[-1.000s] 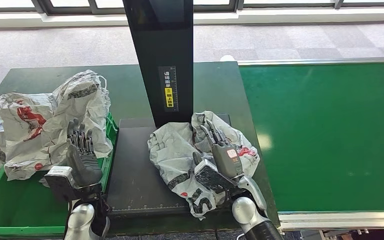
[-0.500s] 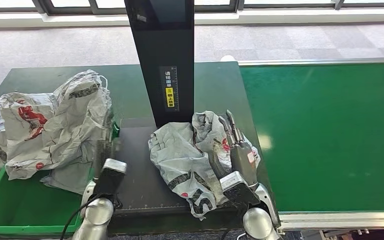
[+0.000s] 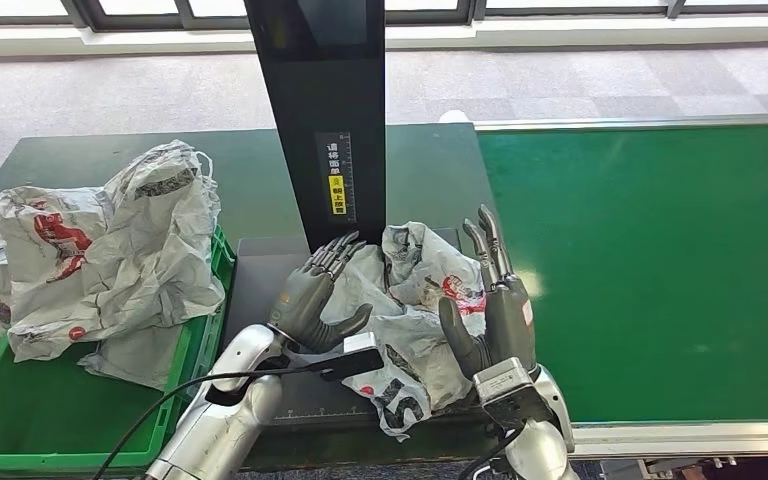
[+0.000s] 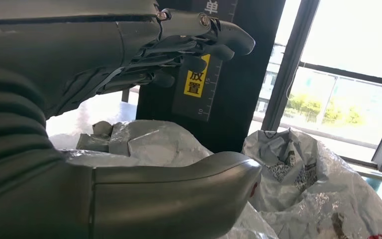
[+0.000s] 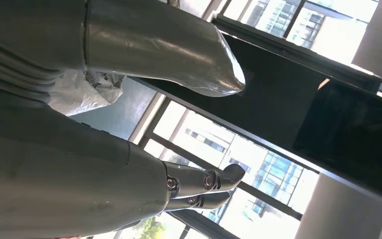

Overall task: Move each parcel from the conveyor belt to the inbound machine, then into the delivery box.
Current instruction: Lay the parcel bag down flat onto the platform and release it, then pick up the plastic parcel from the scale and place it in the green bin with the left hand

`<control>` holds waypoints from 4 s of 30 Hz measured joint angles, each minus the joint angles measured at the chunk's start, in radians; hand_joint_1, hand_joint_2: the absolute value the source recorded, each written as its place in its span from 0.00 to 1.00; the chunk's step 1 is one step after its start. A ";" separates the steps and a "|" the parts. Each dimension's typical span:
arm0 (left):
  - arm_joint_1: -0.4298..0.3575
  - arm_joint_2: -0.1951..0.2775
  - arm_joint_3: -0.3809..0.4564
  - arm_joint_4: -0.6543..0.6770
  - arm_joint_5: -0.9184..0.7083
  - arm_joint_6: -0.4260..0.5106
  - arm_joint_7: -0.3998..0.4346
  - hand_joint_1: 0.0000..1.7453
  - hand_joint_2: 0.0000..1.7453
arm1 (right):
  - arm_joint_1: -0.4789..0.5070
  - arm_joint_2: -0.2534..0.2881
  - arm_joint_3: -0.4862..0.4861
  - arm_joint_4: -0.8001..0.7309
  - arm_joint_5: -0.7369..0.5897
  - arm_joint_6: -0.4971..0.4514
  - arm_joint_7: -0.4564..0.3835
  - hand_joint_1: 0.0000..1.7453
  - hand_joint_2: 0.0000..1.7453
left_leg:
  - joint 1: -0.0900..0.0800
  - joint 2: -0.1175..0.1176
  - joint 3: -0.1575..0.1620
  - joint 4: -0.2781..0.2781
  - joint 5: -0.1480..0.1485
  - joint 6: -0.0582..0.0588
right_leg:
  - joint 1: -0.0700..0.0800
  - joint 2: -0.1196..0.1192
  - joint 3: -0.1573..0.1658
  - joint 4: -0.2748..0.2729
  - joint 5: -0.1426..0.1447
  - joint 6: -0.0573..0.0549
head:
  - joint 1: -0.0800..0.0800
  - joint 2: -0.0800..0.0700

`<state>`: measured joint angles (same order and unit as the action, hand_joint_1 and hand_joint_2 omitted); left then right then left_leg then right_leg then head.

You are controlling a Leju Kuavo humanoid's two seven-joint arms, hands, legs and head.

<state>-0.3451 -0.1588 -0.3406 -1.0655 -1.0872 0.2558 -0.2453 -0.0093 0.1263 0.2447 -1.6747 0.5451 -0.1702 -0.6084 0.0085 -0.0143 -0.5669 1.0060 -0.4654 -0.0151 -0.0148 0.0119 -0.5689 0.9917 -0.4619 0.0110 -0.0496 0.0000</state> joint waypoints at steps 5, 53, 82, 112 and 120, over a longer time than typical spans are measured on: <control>-0.061 0.006 -0.021 0.096 -0.067 -0.027 0.048 0.00 1.00 | -0.007 0.000 -0.001 -0.001 -0.009 0.018 -0.007 0.00 0.00 | 0.000 -0.001 -0.001 0.000 0.000 0.000 | 0.000 -0.001 0.000 0.000 0.000 0.000 | 0.000 0.000; -0.005 0.051 0.034 0.029 -0.278 0.417 0.102 1.00 1.00 | 0.065 0.010 -0.016 -0.090 0.000 0.003 -0.008 0.00 0.00 | 0.000 0.000 -0.002 0.000 0.001 -0.001 | 0.000 0.000 -0.002 0.000 0.002 -0.001 | 0.000 0.000; 0.282 -0.080 0.561 -0.667 0.048 0.444 -0.305 1.00 1.00 | 0.080 0.026 -0.016 -0.116 -0.006 0.000 0.001 0.00 0.00 | 0.001 -0.002 -0.002 -0.001 0.002 -0.002 | 0.001 -0.001 -0.002 0.001 0.001 -0.001 | 0.000 0.000; -0.176 0.401 0.889 -0.123 -0.050 0.325 0.073 1.00 1.00 | -0.011 0.048 -0.016 -0.086 0.011 0.092 0.012 0.00 0.00 | 0.006 0.007 -0.005 -0.001 0.008 -0.011 | 0.008 0.006 -0.010 0.005 0.008 -0.014 | 0.000 0.000; -0.268 0.503 0.945 0.102 -0.115 0.289 0.111 1.00 1.00 | -0.025 0.057 -0.018 -0.071 0.018 0.093 0.016 0.00 0.00 | 0.005 0.007 -0.008 -0.001 0.008 -0.011 | 0.008 0.006 -0.012 0.005 0.007 -0.014 | 0.000 0.000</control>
<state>-0.6126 0.3447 0.6043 -0.9630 -1.2024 0.5450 -0.1340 -0.0345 0.1834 0.2269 -1.7458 0.5635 -0.0771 -0.5922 0.0139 -0.0072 -0.5748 1.0049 -0.4571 -0.0258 -0.0066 0.0183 -0.5813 0.9963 -0.4544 -0.0030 -0.0496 0.0000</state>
